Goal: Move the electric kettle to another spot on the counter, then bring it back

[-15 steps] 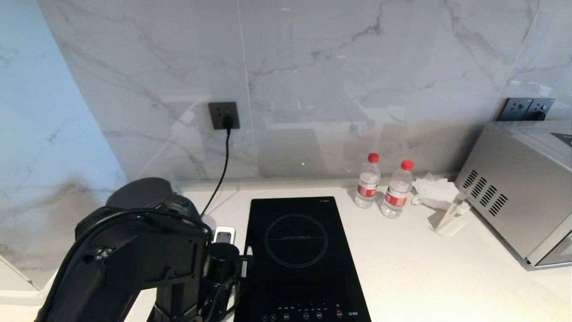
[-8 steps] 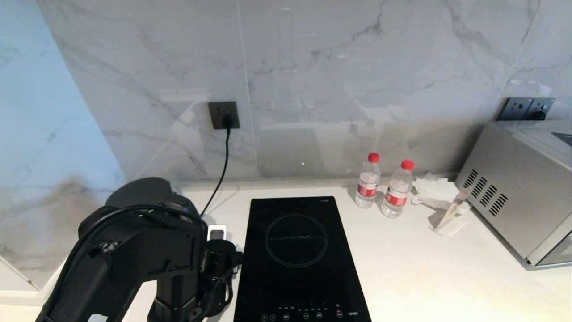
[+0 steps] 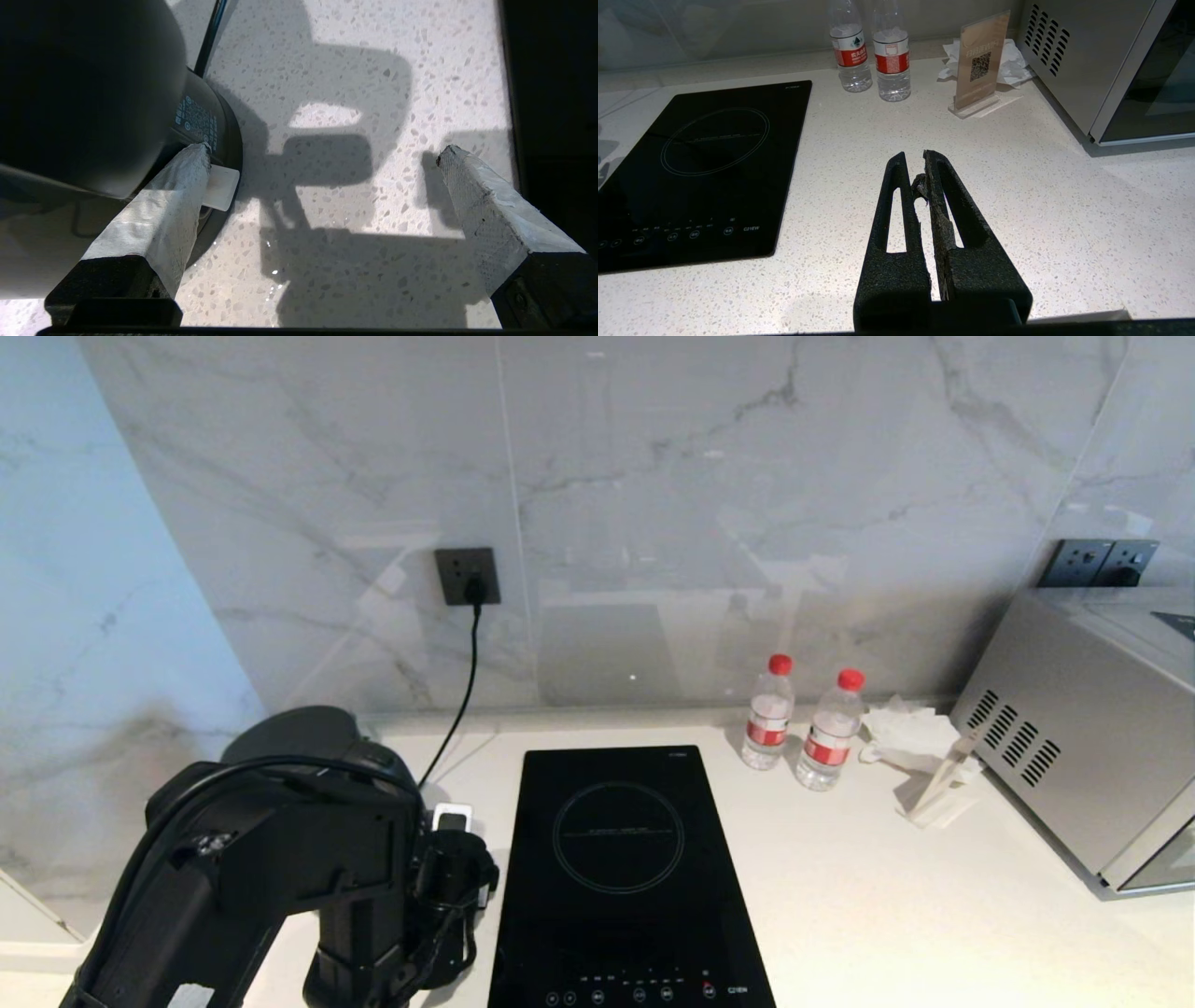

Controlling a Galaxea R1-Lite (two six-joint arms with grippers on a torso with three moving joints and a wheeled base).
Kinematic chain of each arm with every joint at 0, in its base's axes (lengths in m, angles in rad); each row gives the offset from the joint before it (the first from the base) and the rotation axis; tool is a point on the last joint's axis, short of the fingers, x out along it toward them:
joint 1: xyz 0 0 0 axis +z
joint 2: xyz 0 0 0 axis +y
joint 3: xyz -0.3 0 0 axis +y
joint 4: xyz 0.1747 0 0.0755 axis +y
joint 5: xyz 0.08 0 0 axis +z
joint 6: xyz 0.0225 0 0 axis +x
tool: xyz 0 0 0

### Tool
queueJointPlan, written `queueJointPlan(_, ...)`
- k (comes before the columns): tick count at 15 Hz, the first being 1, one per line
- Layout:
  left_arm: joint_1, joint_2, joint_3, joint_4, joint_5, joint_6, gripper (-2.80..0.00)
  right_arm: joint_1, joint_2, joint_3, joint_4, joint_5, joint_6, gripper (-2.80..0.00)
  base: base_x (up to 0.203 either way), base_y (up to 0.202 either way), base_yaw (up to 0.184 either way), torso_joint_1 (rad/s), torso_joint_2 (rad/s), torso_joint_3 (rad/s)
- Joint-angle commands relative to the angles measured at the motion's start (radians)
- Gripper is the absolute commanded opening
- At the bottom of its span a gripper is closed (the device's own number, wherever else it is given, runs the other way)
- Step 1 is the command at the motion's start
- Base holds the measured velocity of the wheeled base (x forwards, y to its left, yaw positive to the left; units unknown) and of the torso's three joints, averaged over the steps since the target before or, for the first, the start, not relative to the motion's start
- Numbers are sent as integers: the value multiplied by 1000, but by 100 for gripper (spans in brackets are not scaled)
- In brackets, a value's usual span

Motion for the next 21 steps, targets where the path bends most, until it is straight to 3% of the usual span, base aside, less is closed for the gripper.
queueJointPlan(1, 1, -14, -7, 19, 5, -3, 0, 0, 0, 0, 0, 0, 0, -280, 0, 0, 0, 0, 0, 0)
queueJointPlan(8, -22, -23, 7, 29, 5, -19, 0, 0, 0, 0, 0, 0, 0, -280, 0, 0, 0, 0, 0, 0)
queueJointPlan(16, -150, 0, 97, -130, 8, -46, 0, 0, 0, 0, 0, 0, 0, -280, 0, 0, 0, 0, 0, 0)
queueJointPlan(19, -146, -8, 138, -123, 4, -33, 0, 0, 0, 0, 0, 0, 0, -280, 0, 0, 0, 0, 0, 0)
queueJointPlan(21, -142, -10, 159, -76, -7, 32, 0, 0, 0, 0, 0, 0, 0, -280, 0, 0, 0, 0, 0, 0)
